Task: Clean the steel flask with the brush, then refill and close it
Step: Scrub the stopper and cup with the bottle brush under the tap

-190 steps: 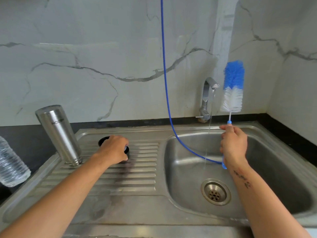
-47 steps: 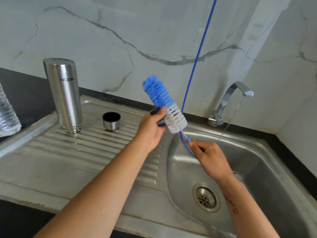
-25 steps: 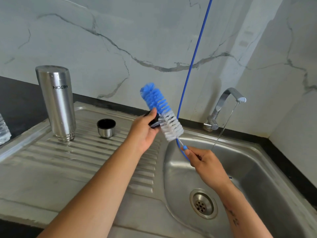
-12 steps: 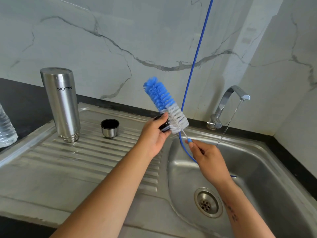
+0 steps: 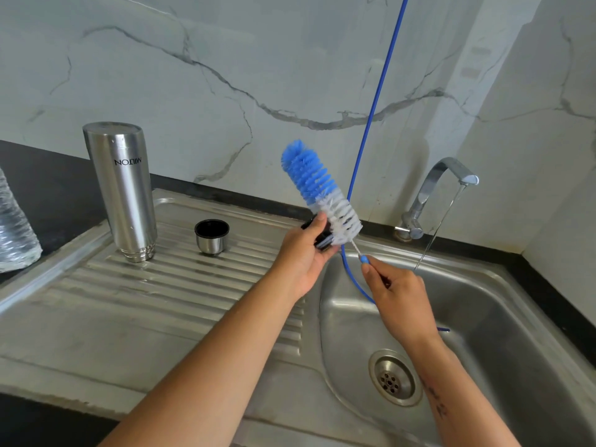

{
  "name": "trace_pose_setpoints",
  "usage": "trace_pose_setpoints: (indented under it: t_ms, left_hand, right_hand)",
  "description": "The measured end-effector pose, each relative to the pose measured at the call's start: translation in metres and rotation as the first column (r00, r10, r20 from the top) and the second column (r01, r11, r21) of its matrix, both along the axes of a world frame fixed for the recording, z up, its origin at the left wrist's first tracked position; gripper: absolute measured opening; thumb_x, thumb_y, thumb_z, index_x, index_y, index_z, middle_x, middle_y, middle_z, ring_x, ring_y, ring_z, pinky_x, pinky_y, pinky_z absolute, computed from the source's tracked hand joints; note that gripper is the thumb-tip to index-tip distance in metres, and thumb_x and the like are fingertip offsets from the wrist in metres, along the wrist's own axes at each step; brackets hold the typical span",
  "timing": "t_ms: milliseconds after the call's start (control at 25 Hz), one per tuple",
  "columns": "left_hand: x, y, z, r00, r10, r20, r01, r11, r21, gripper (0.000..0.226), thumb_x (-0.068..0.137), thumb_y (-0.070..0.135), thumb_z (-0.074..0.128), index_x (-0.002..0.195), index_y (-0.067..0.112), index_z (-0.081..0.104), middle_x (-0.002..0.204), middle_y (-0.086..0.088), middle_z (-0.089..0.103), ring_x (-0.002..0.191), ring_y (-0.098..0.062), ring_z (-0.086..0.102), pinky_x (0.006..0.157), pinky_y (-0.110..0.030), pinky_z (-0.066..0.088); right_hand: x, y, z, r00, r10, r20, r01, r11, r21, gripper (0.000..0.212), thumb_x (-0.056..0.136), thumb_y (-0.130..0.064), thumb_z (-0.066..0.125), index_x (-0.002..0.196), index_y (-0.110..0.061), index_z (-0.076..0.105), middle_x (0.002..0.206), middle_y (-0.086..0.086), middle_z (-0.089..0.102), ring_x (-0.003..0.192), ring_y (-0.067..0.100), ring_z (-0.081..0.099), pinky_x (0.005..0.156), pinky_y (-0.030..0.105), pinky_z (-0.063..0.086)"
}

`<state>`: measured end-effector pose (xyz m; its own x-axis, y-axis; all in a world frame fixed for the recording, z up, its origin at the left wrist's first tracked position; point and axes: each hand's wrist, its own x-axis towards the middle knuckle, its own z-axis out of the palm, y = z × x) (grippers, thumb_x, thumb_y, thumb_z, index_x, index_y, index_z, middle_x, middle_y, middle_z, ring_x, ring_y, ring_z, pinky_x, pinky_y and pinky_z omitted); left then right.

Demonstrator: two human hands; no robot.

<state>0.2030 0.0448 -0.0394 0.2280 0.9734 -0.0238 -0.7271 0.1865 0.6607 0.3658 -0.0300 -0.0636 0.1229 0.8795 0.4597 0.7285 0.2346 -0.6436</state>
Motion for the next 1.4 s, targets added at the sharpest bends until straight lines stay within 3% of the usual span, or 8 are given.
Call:
trace_pose_setpoints:
  t_ms: [160,320,480,760,960,1040,1200,1400]
  left_hand:
    - [-0.024,0.021,0.005,0.985,0.126,0.118,-0.122,0.992,-0.04,0.018,0.106,0.011,0.052,0.106,0.001,0.066,0.1,-0.013,0.074,0.091,-0.022,0.072,0.095,-0.041,0.056]
    - [-0.005,-0.001,0.002,0.996,-0.072,-0.053,0.071,0.997,-0.015,0.018,0.106,0.014,0.051,0.11,0.005,0.066,0.11,-0.014,0.072,0.099,-0.024,0.07,0.101,-0.043,0.053]
    - [-0.023,0.01,0.008,0.988,0.014,0.156,-0.012,1.0,-0.013,0.02,0.106,0.014,0.051,0.11,0.004,0.068,0.109,-0.014,0.075,0.099,-0.024,0.072,0.093,-0.042,0.059]
    - [-0.008,0.001,-0.006,0.991,0.014,-0.131,-0.025,0.996,-0.085,0.029,0.087,0.036,0.075,0.11,0.021,0.068,0.093,0.008,0.077,0.088,-0.008,0.066,0.076,-0.026,0.047]
    - [-0.018,0.007,-0.003,0.998,0.051,0.048,-0.041,0.982,-0.187,0.021,0.083,0.0,0.079,0.1,-0.002,0.067,0.107,-0.02,0.073,0.112,-0.029,0.069,0.093,-0.037,0.059]
    - [-0.021,0.009,-0.004,0.996,0.067,0.059,-0.056,0.982,-0.178,0.024,0.085,-0.003,0.076,0.107,-0.003,0.067,0.114,-0.022,0.073,0.113,-0.029,0.07,0.091,-0.039,0.061]
    - [-0.016,0.001,-0.007,0.998,0.001,-0.066,-0.007,0.995,-0.095,0.032,0.086,0.0,0.076,0.117,-0.005,0.068,0.108,-0.018,0.077,0.1,-0.025,0.076,0.084,-0.038,0.064]
    - [-0.032,0.021,-0.004,0.968,0.24,0.079,-0.229,0.965,-0.131,0.033,0.087,-0.002,0.075,0.118,-0.007,0.067,0.109,-0.019,0.075,0.095,-0.024,0.075,0.077,-0.034,0.065]
  right_hand:
    - [0.014,-0.006,0.0,0.992,0.123,0.006,-0.121,0.981,-0.151,0.028,0.103,-0.032,0.058,0.097,-0.013,0.077,0.061,-0.005,0.033,0.06,0.007,0.026,0.055,0.026,0.026]
    - [0.004,-0.001,0.008,0.998,0.066,-0.024,-0.067,0.997,-0.041,0.032,0.104,-0.028,0.057,0.101,0.0,0.071,0.058,-0.004,0.029,0.057,0.009,0.024,0.052,0.024,0.023]
    - [0.008,-0.009,0.006,0.991,0.133,-0.027,-0.135,0.98,-0.146,0.03,0.104,-0.033,0.057,0.09,-0.016,0.078,0.06,-0.004,0.03,0.058,0.008,0.024,0.053,0.024,0.024]
    - [0.004,0.001,0.001,0.998,-0.001,-0.069,0.0,1.0,-0.009,0.037,0.105,-0.03,0.054,0.101,0.005,0.067,0.059,-0.002,0.032,0.058,0.01,0.026,0.053,0.028,0.024]
    - [0.006,-0.006,0.009,0.988,0.031,-0.154,-0.041,0.997,-0.067,0.03,0.106,-0.029,0.053,0.081,-0.034,0.069,0.057,-0.008,0.032,0.056,0.01,0.027,0.052,0.024,0.027]
    - [0.003,-0.007,0.008,0.995,0.05,-0.086,-0.058,0.995,-0.087,0.028,0.105,-0.028,0.053,0.092,-0.043,0.073,0.056,-0.009,0.031,0.056,0.008,0.027,0.051,0.022,0.028]
    - [-0.006,-0.004,0.006,1.0,0.016,-0.017,-0.017,0.998,-0.06,0.025,0.105,-0.025,0.054,0.103,-0.009,0.073,0.052,-0.008,0.029,0.052,0.009,0.026,0.05,0.024,0.027]
    - [-0.002,-0.012,0.01,0.989,0.15,0.015,-0.142,0.962,-0.233,0.034,0.105,-0.03,0.055,0.076,-0.019,0.068,0.058,-0.005,0.029,0.054,0.008,0.024,0.05,0.02,0.026]
